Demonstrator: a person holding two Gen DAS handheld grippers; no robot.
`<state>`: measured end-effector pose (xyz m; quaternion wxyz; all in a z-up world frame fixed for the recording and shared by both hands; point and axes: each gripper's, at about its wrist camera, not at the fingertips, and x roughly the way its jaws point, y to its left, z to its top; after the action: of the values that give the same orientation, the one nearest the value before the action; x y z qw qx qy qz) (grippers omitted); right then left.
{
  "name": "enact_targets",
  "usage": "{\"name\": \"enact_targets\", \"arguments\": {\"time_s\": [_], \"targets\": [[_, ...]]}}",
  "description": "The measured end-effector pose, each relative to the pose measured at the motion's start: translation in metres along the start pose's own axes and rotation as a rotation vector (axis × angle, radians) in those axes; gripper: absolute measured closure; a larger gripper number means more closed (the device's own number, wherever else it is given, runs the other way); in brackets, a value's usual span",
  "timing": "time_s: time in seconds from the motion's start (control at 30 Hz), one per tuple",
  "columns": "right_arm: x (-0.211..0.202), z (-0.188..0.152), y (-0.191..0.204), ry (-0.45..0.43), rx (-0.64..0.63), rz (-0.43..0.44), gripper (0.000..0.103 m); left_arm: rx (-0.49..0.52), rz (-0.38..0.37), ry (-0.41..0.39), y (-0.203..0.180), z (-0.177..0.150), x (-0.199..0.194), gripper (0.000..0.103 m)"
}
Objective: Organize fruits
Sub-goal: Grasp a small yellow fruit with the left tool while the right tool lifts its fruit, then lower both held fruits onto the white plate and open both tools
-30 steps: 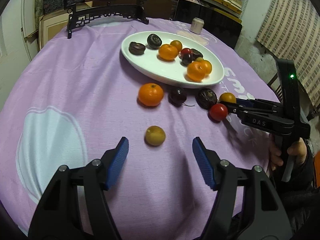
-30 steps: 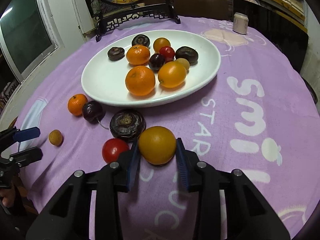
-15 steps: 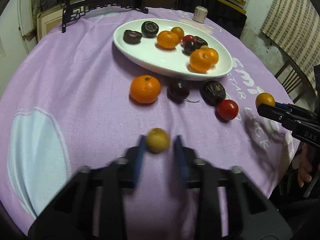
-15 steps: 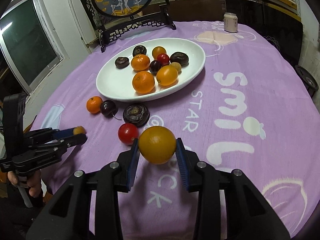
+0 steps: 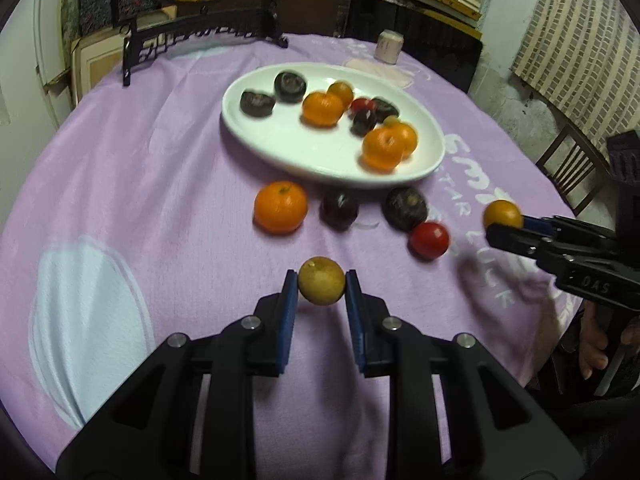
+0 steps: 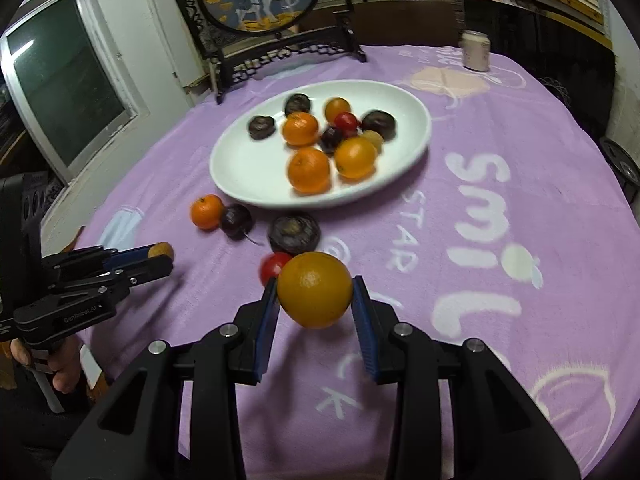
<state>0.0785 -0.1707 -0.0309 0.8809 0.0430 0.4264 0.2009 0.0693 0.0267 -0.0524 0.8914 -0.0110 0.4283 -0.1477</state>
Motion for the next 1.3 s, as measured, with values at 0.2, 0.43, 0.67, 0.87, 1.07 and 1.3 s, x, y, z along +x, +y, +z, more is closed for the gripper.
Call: {"name": "enact_targets", "arguments": {"time_s": [0.2,0.43,0.67,0.87,1.07,1.3], "targets": [[0.002,0.057,0.015,-0.065,-0.065,-0.003,0.066,0.024,0.034,-0.087,-0.006,0.059,-0.005,0.079],[0.048,0.128,0.011,-0.05,-0.063,-0.092,0.066,-0.019,0.096,-0.107,0.005,0.148,0.028,0.079],[0.085,0.156,-0.018,-0.016,-0.006,-0.133,0.066,-0.087,0.084,-0.062,0.021,0.186,0.073,0.079],[0.105,0.165,-0.03,0.006,0.012,-0.136,0.066,-0.114,0.076,-0.032,0.033,0.185,0.094,0.079],[0.115,0.165,-0.032,0.015,0.011,-0.134,0.066,-0.099,0.073,-0.028,0.031,0.184,0.099,0.079],[0.115,0.166,-0.035,0.002,0.02,-0.14,0.065,-0.089,0.075,-0.046,0.025,0.183,0.095,0.071]]}}
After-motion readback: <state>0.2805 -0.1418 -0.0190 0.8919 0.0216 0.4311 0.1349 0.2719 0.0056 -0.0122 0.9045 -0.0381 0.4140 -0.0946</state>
